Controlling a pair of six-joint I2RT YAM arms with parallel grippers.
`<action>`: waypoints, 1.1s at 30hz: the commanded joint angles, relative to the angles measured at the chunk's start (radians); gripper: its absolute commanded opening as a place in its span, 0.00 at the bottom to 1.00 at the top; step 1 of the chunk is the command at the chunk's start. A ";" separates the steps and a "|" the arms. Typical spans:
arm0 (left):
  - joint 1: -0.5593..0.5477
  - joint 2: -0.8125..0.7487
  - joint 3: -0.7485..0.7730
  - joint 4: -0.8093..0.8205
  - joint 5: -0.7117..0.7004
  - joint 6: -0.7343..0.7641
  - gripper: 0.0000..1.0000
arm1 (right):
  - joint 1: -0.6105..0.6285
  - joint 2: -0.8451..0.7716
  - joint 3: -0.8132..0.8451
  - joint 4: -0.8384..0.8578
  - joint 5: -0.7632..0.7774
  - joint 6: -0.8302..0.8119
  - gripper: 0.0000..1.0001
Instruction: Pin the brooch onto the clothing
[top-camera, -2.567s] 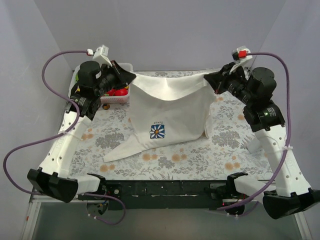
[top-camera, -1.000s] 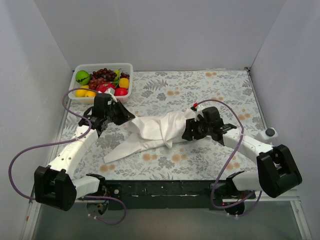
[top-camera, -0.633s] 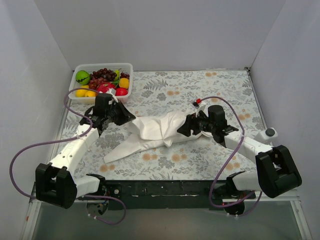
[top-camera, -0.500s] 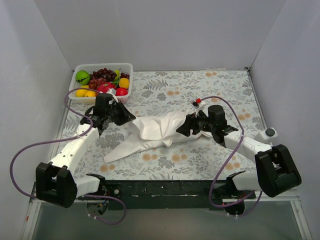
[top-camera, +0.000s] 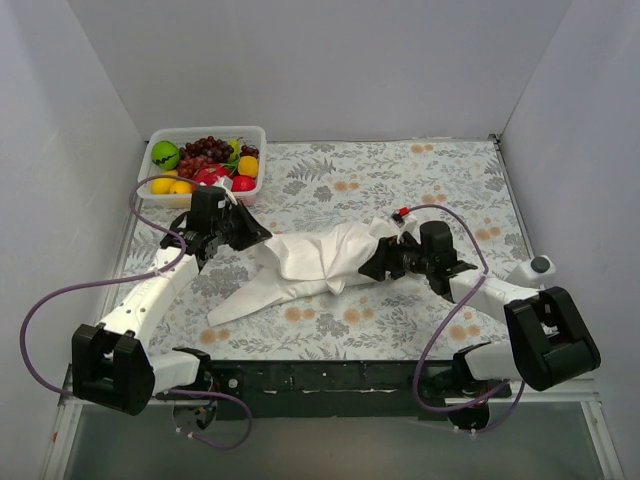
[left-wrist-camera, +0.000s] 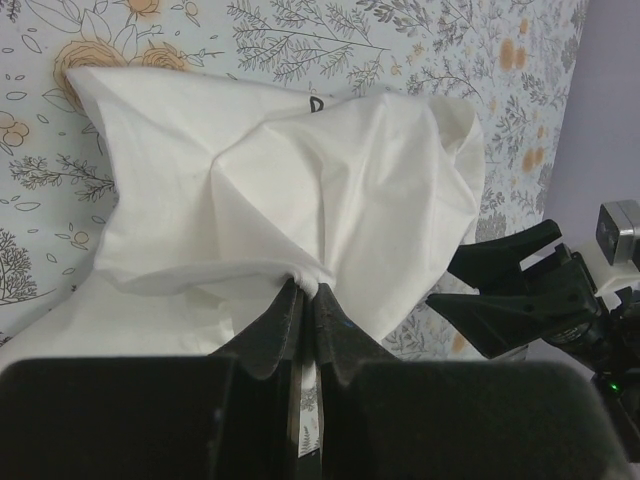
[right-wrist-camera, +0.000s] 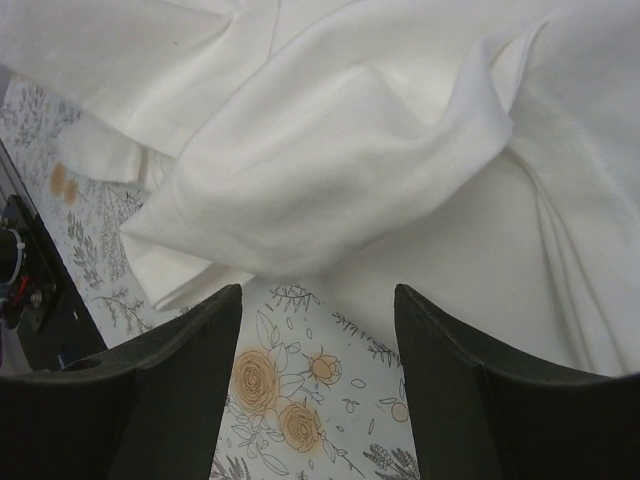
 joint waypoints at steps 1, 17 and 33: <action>0.007 -0.008 0.031 0.018 0.017 0.013 0.00 | -0.006 0.019 -0.030 0.178 -0.081 0.080 0.70; 0.007 -0.002 0.043 0.029 0.016 0.007 0.00 | 0.017 0.185 -0.005 0.479 -0.231 0.244 0.65; 0.007 0.019 0.096 0.036 0.024 0.019 0.00 | 0.135 0.424 0.430 0.188 -0.222 0.171 0.33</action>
